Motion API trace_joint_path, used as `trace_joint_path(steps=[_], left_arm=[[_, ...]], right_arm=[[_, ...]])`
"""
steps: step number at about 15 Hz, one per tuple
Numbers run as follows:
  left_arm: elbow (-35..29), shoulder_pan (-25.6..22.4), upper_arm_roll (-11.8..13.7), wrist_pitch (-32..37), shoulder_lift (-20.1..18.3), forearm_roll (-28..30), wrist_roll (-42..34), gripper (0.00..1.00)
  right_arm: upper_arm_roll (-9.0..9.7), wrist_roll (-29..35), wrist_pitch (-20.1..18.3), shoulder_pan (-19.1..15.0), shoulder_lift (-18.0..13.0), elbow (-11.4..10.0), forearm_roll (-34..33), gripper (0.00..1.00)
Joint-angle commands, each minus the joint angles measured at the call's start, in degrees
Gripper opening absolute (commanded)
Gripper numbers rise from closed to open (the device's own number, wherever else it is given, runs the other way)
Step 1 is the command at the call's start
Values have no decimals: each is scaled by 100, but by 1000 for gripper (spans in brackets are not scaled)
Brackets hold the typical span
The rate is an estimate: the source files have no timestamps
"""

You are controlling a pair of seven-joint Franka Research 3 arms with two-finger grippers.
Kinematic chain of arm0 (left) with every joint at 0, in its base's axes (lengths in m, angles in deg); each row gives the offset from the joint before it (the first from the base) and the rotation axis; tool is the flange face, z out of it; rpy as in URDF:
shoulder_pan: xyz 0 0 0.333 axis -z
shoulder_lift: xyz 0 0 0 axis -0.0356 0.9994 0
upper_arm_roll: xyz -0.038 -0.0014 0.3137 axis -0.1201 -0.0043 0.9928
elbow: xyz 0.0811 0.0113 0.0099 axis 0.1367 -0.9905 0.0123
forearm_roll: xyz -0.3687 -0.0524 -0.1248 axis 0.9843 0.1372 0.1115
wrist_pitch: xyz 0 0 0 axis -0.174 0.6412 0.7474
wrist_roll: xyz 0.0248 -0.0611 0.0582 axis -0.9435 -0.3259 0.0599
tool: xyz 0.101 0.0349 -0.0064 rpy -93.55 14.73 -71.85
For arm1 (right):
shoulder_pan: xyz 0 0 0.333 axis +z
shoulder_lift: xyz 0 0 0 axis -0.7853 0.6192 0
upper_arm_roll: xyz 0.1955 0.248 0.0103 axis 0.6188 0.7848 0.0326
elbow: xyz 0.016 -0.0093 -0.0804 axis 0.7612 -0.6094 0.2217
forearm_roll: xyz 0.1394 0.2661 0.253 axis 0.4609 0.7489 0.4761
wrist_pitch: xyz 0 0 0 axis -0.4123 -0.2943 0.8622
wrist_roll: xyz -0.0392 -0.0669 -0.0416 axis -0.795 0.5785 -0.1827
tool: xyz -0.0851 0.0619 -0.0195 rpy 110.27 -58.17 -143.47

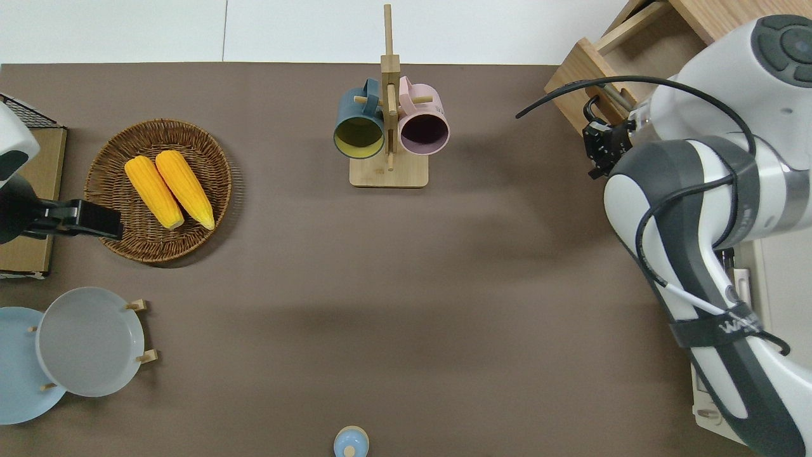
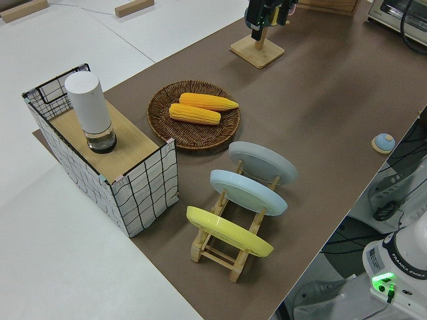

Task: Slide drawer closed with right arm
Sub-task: 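Press the drawer fully shut with the right gripper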

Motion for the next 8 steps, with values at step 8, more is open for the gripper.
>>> trace_joint_path(steps=[8], left_arm=[[49, 39, 1, 103, -25, -102, 60, 993]], right_arm=[[107, -612, 67, -658, 371, 506, -229, 0]])
